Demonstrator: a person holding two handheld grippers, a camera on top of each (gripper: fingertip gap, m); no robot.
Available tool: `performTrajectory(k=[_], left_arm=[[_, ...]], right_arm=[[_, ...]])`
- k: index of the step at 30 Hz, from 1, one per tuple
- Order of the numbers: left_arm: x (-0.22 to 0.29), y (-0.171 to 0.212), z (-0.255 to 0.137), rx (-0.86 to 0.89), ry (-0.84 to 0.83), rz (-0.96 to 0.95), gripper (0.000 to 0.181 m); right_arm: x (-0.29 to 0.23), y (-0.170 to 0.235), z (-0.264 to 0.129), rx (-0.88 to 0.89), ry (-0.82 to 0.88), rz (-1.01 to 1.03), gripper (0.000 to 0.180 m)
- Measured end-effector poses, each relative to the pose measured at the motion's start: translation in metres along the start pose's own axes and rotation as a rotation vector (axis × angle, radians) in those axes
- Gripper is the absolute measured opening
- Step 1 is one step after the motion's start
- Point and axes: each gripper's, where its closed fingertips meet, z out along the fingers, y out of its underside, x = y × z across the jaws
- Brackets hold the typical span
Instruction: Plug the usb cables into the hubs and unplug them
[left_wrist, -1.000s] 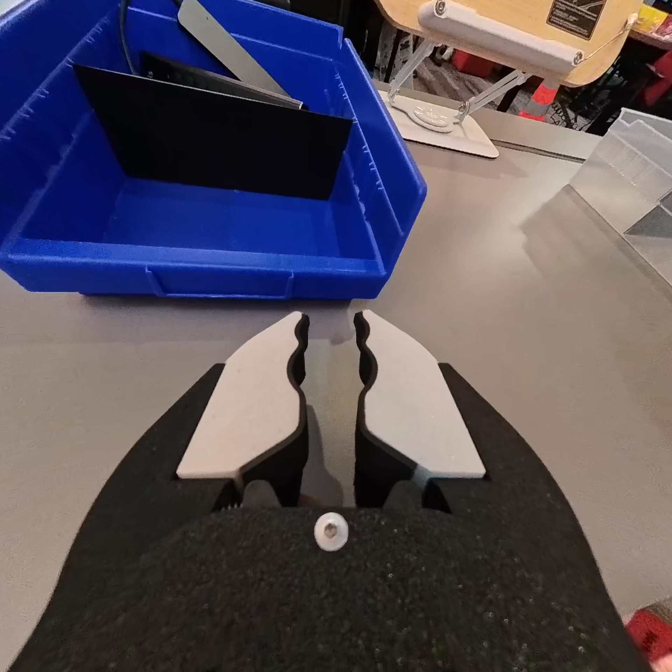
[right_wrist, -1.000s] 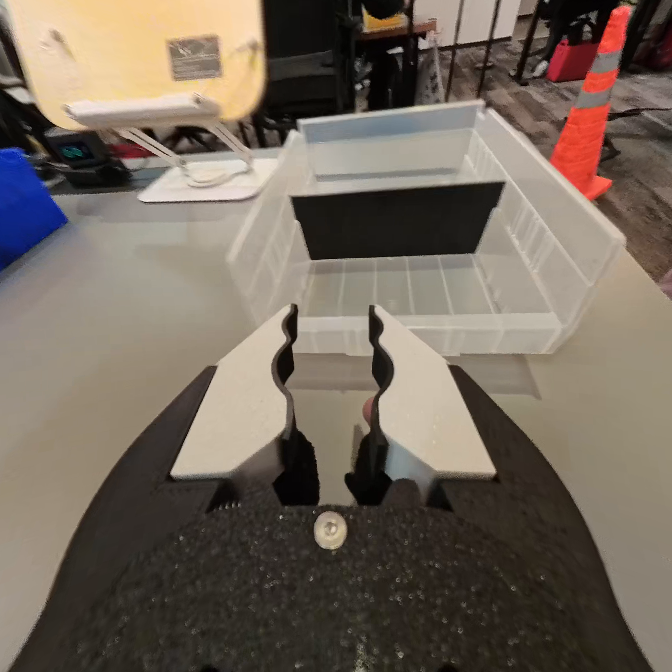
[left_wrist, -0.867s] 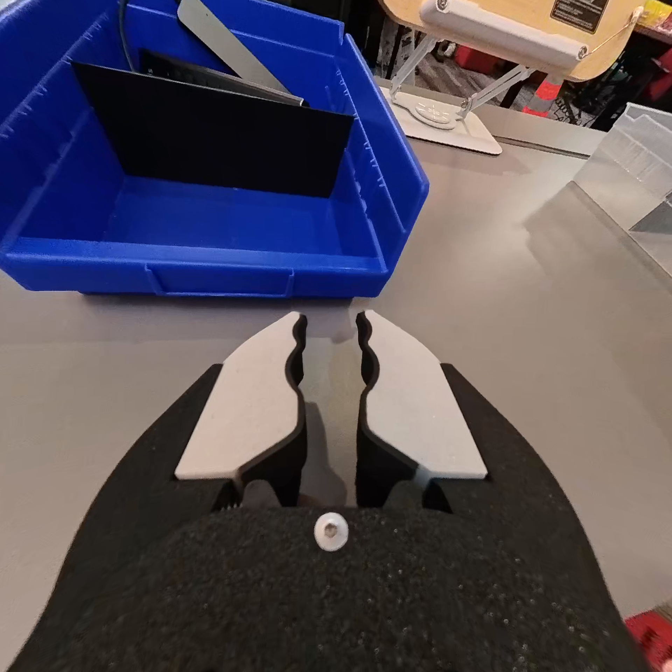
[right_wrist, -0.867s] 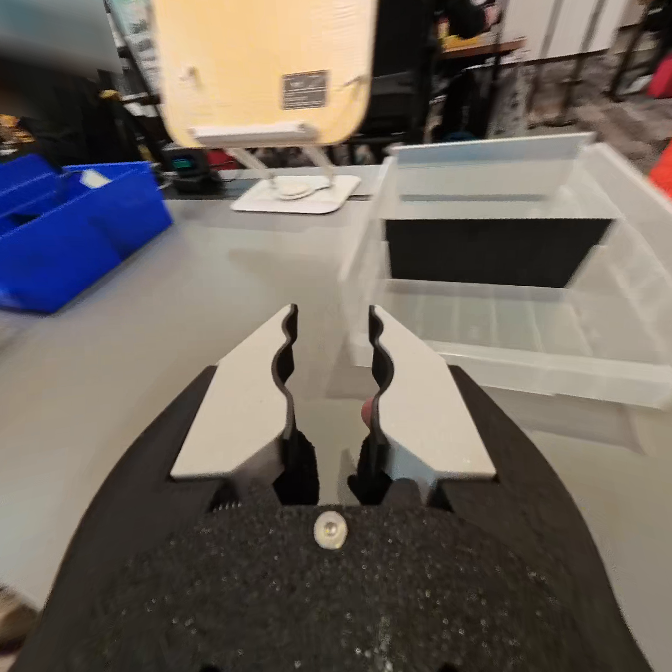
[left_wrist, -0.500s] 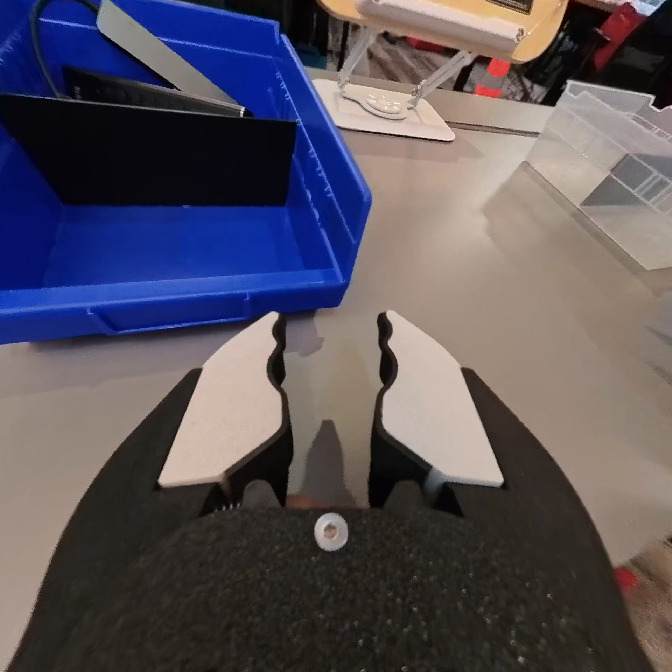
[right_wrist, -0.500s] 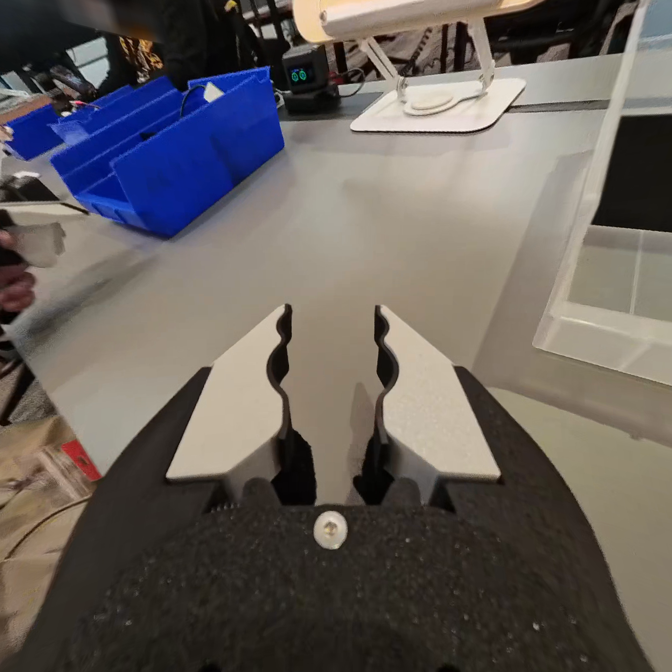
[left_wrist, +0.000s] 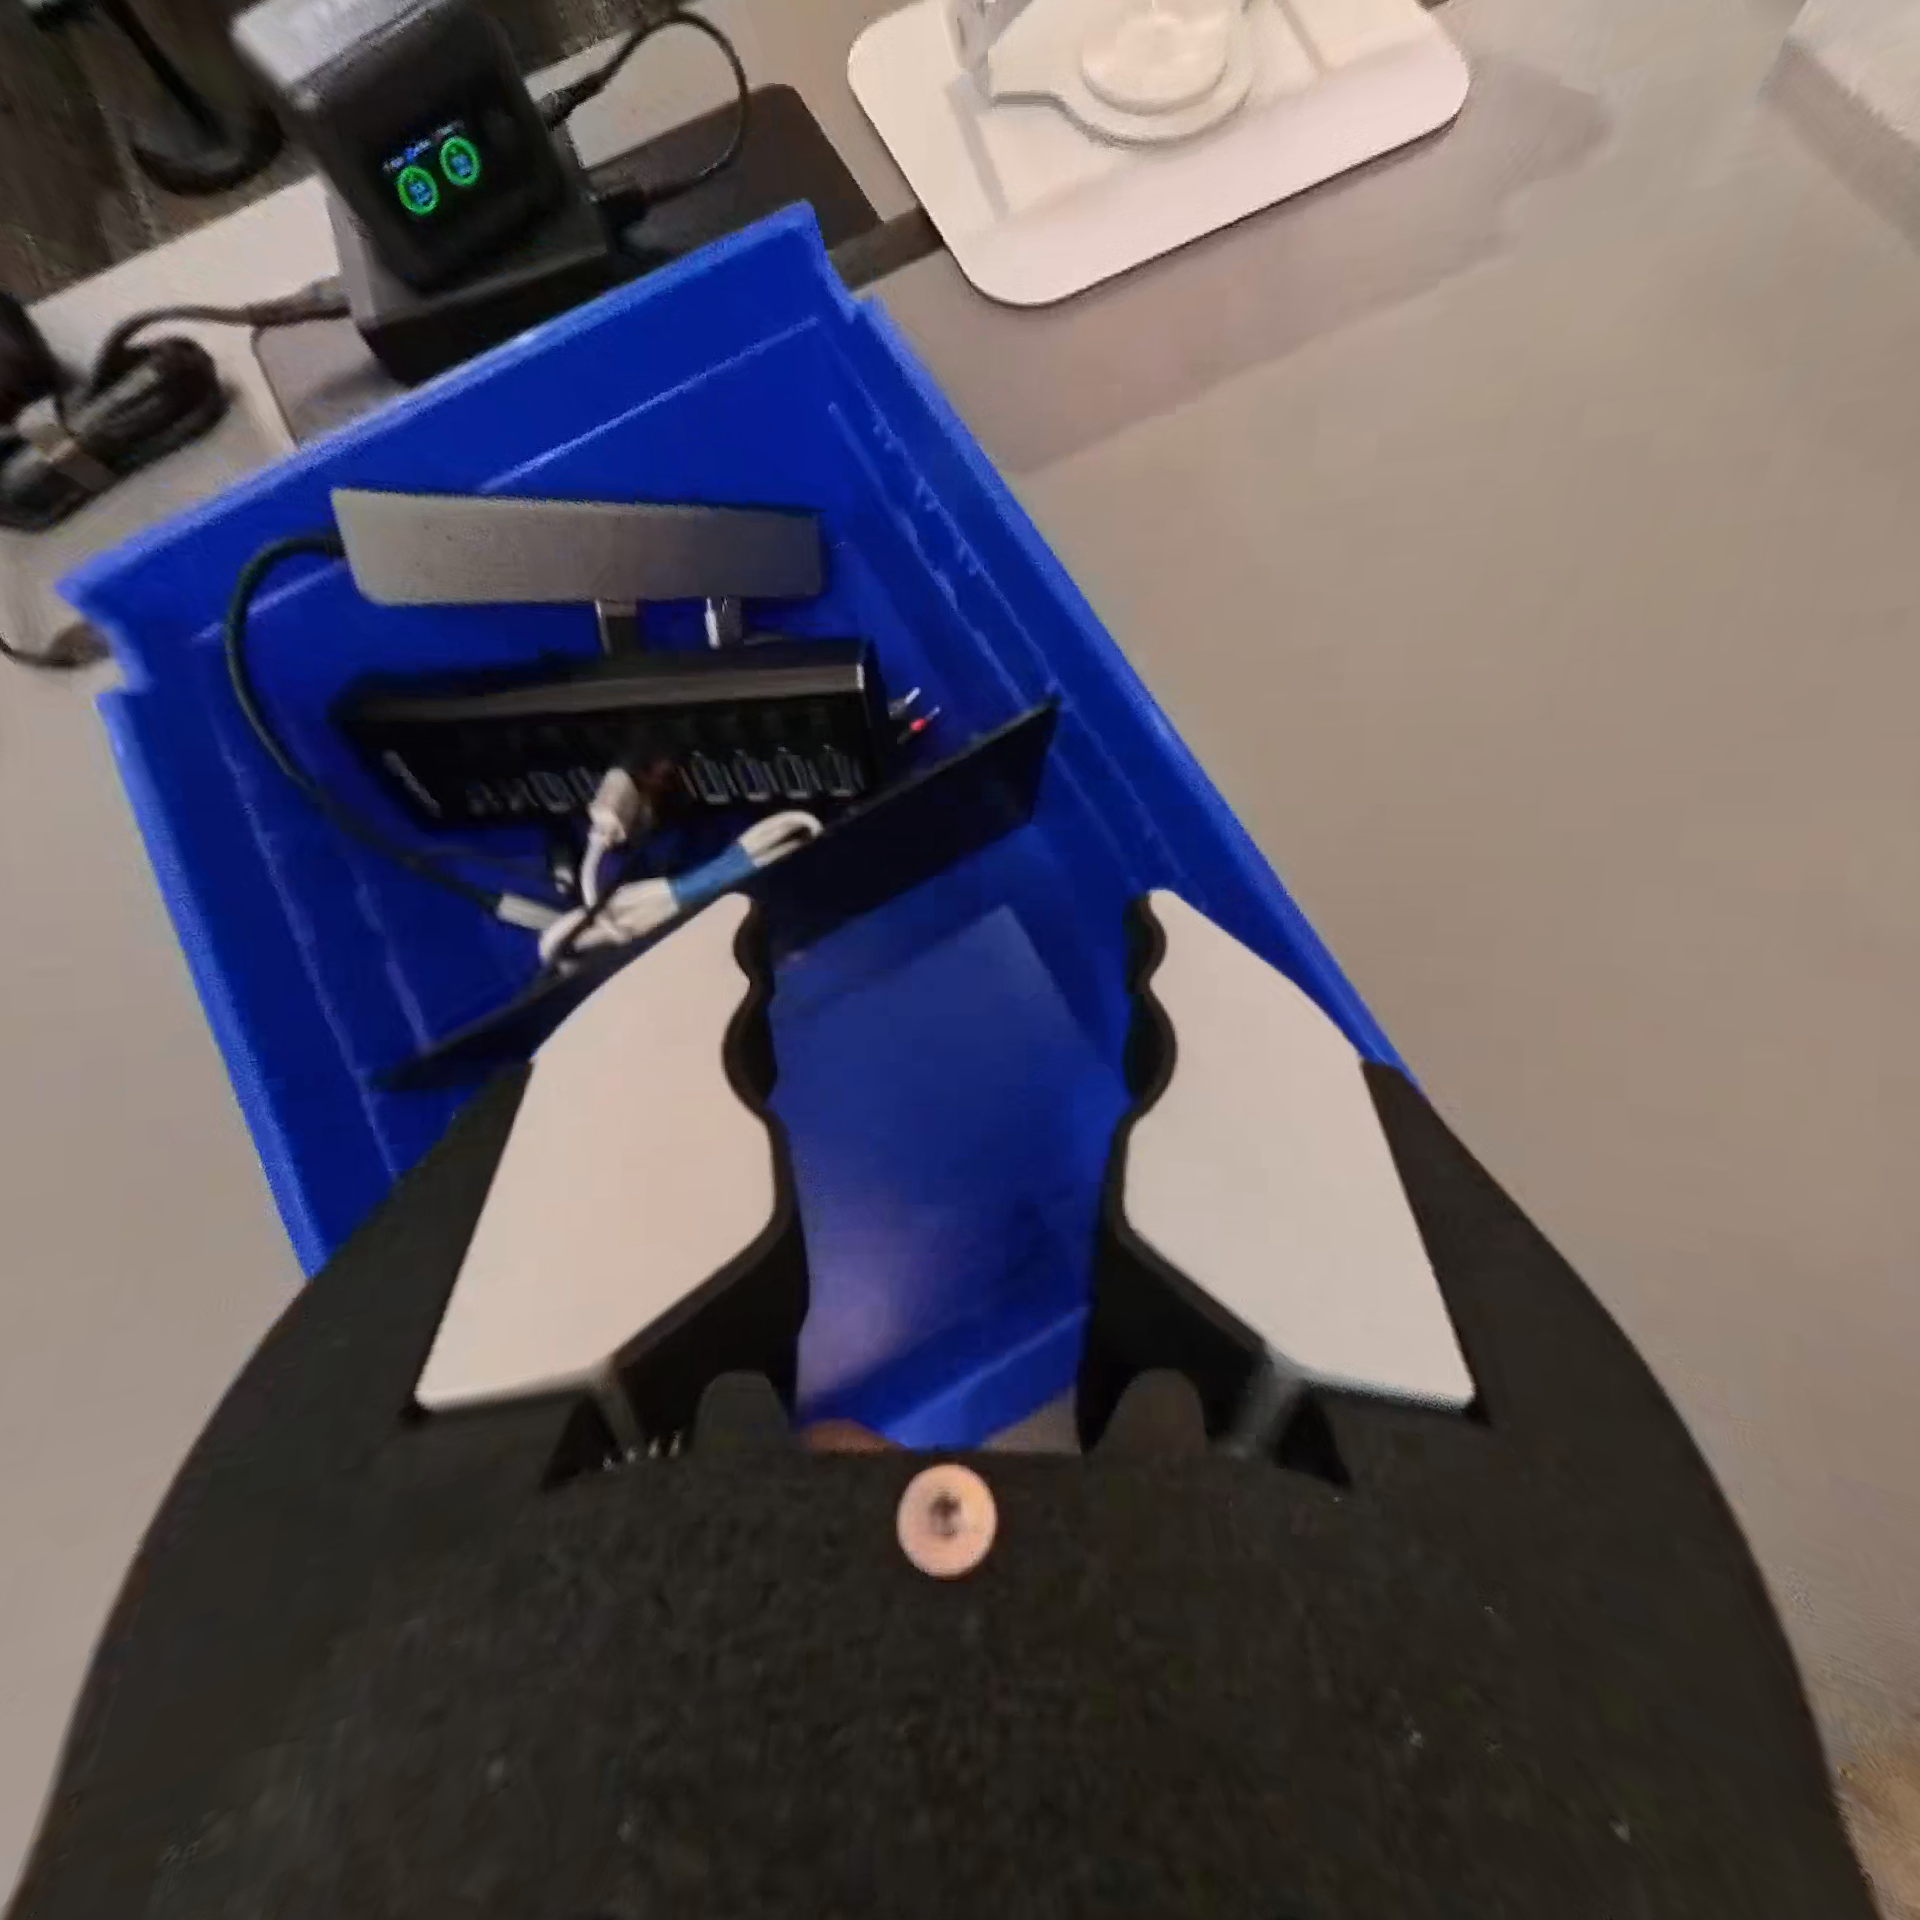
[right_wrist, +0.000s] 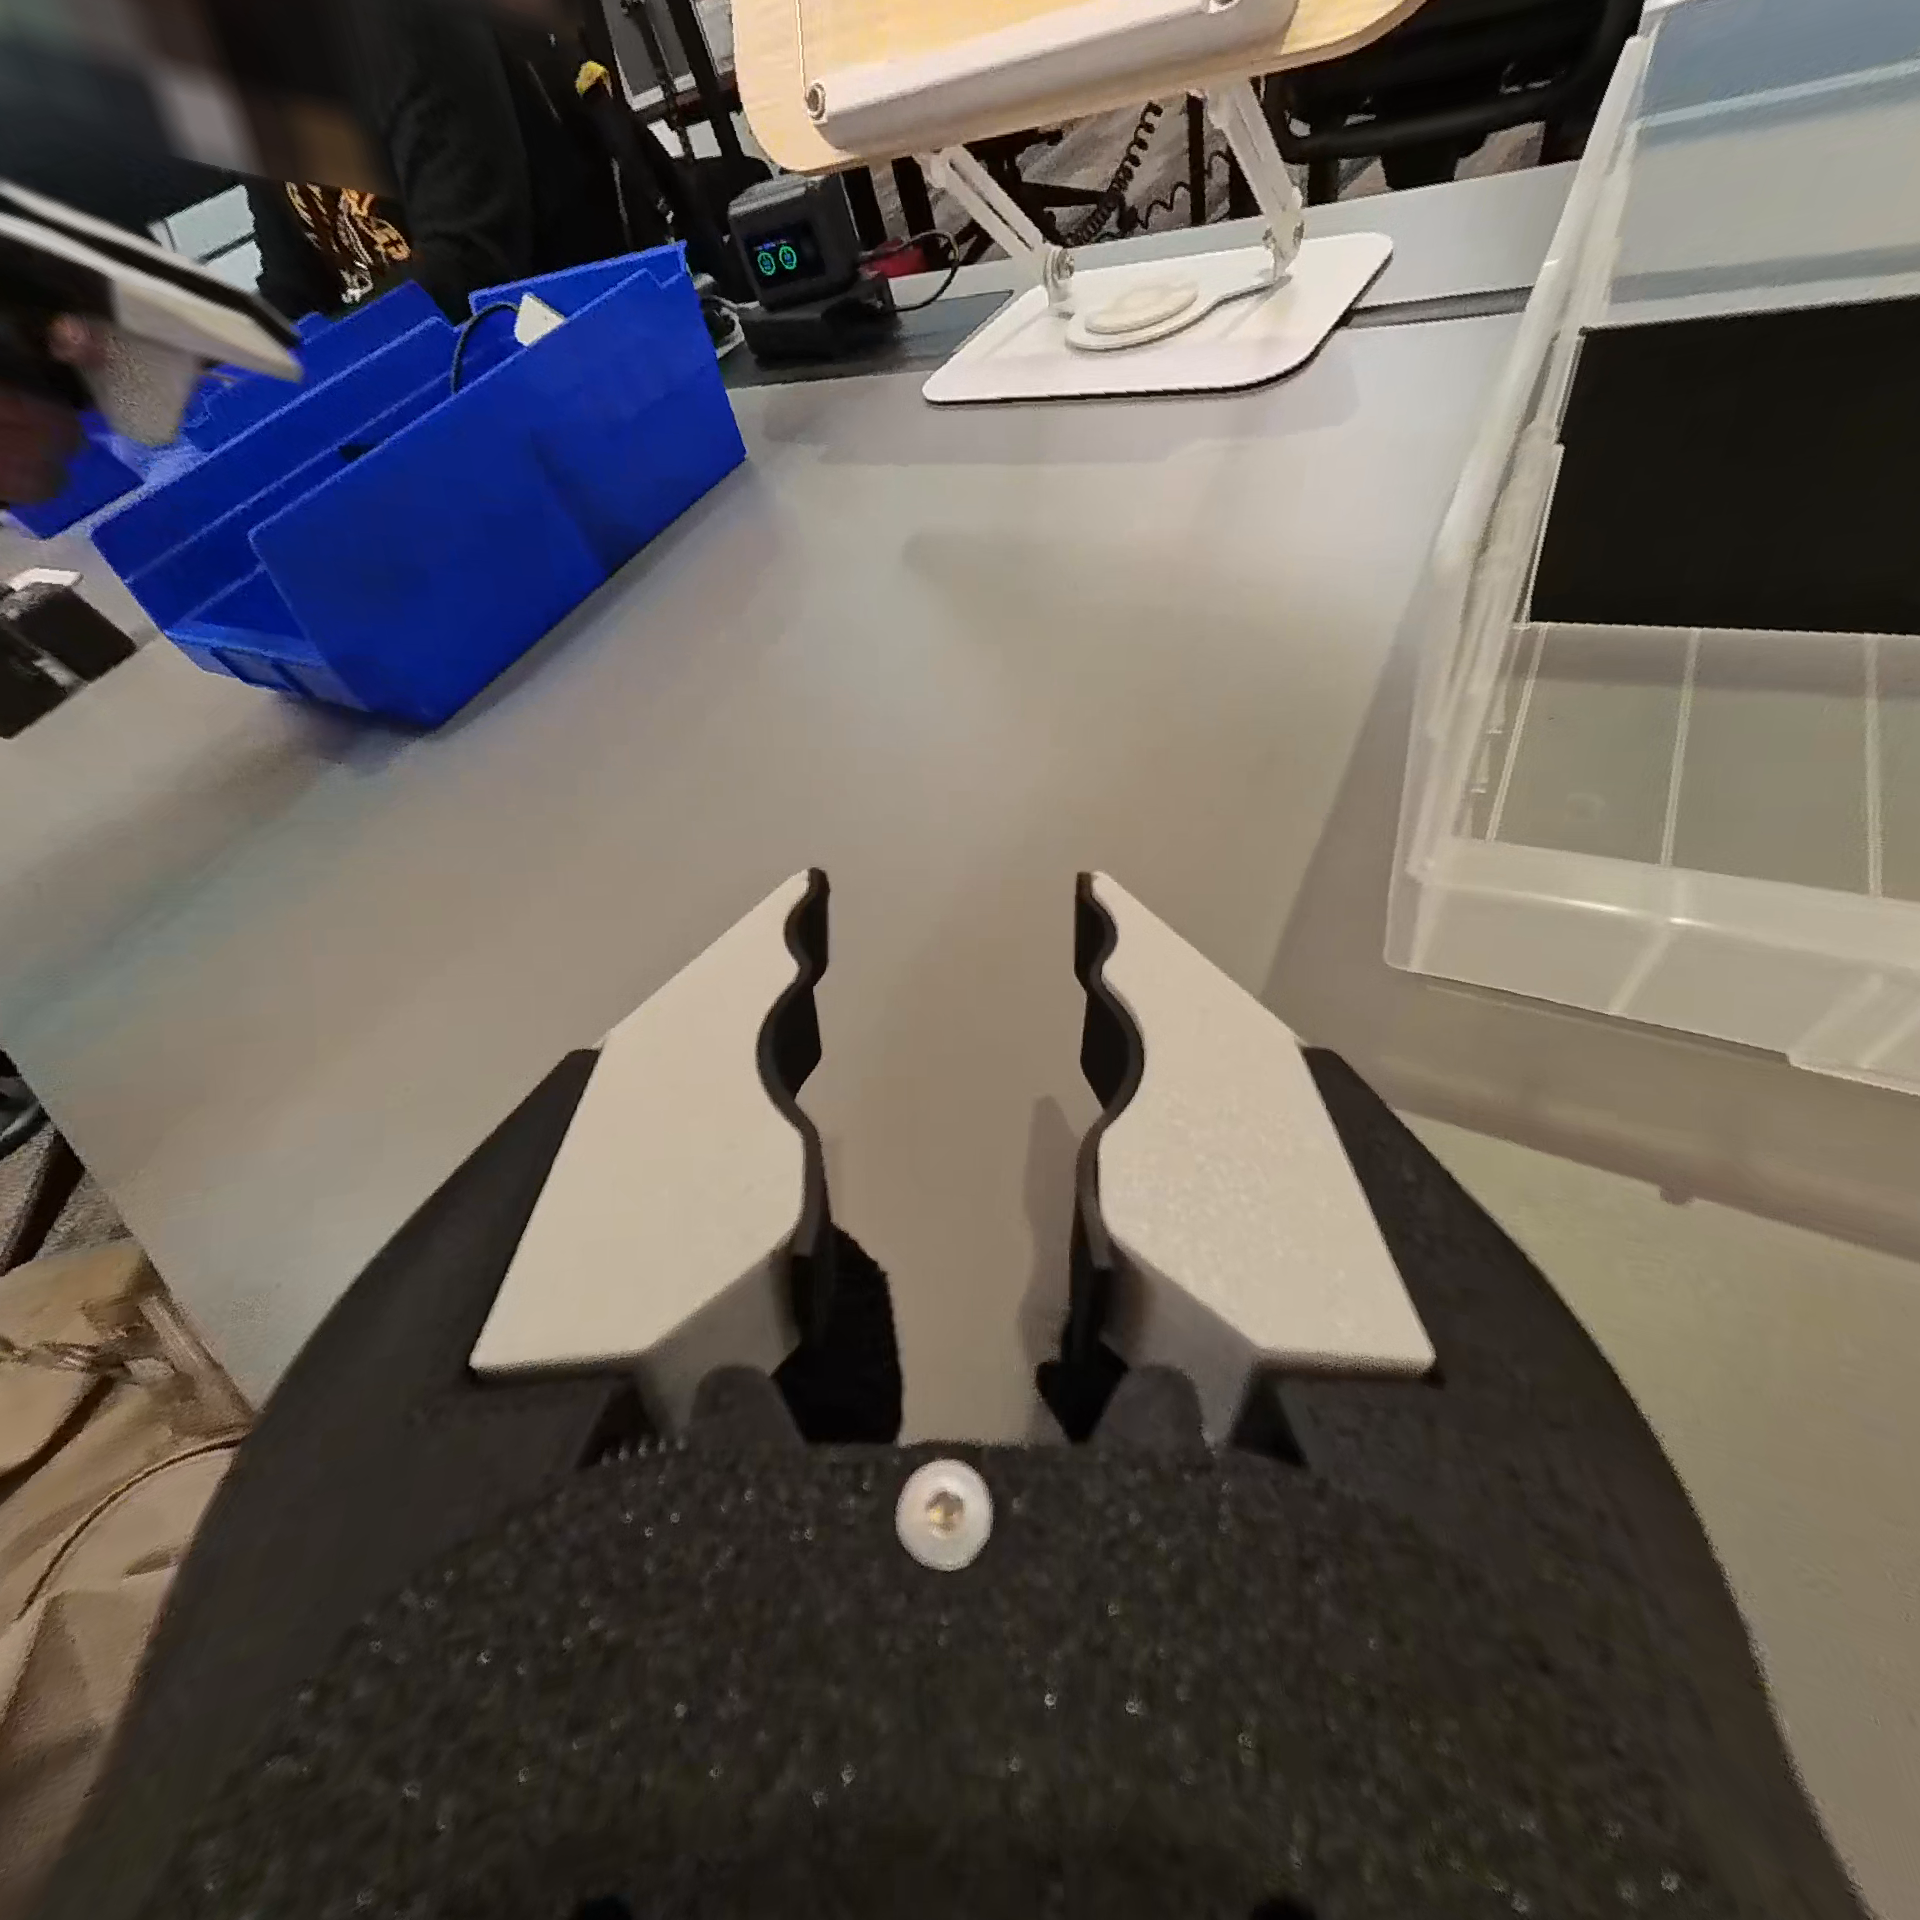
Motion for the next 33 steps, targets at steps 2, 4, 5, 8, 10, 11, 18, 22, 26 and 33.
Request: performTrajectory(k=[2,4,5,8,10,11,18,22,26,33], left_arm=[[-0.004,-0.015,0.021,-0.039,0.105,0.159,0.059],[-0.014,-0.016,0.043,-0.154,0.159,0.342,0.058],[-0.021,-0.018,0.054,-0.196,0.160,0.433,0.058],[-0.031,-0.016,0.077,-0.348,0.257,0.667,0.052],[-0.044,-0.008,0.091,-0.467,0.281,0.797,0.050],[-0.053,-0.003,0.097,-0.542,0.274,0.842,0.050],[-0.064,0.018,0.122,-0.779,0.345,1.030,0.049],[-0.073,0.003,0.108,-0.707,0.291,1.095,0.040],[-0.073,-0.058,0.069,-0.415,0.222,0.937,0.033],[-0.073,-0.182,-0.047,0.177,0.105,0.588,0.030]], right_arm=[[-0.001,-0.002,-0.001,0.007,-0.010,0.019,0.046],[-0.002,-0.001,-0.001,0.000,-0.030,0.037,0.045],[-0.003,0.001,-0.001,-0.011,-0.043,0.048,0.045],[-0.009,0.008,0.001,-0.060,-0.084,0.067,0.047],[-0.014,0.007,-0.001,-0.063,-0.118,0.080,0.046],[-0.015,0.006,-0.001,-0.059,-0.125,0.083,0.045],[-0.012,0.007,-0.002,-0.048,-0.121,0.065,0.043],[-0.011,0.008,-0.001,-0.052,-0.128,0.073,0.043],[-0.020,0.006,-0.003,-0.030,-0.185,0.038,0.026],[-0.036,0.006,-0.003,-0.043,-0.306,0.086,0.031]])
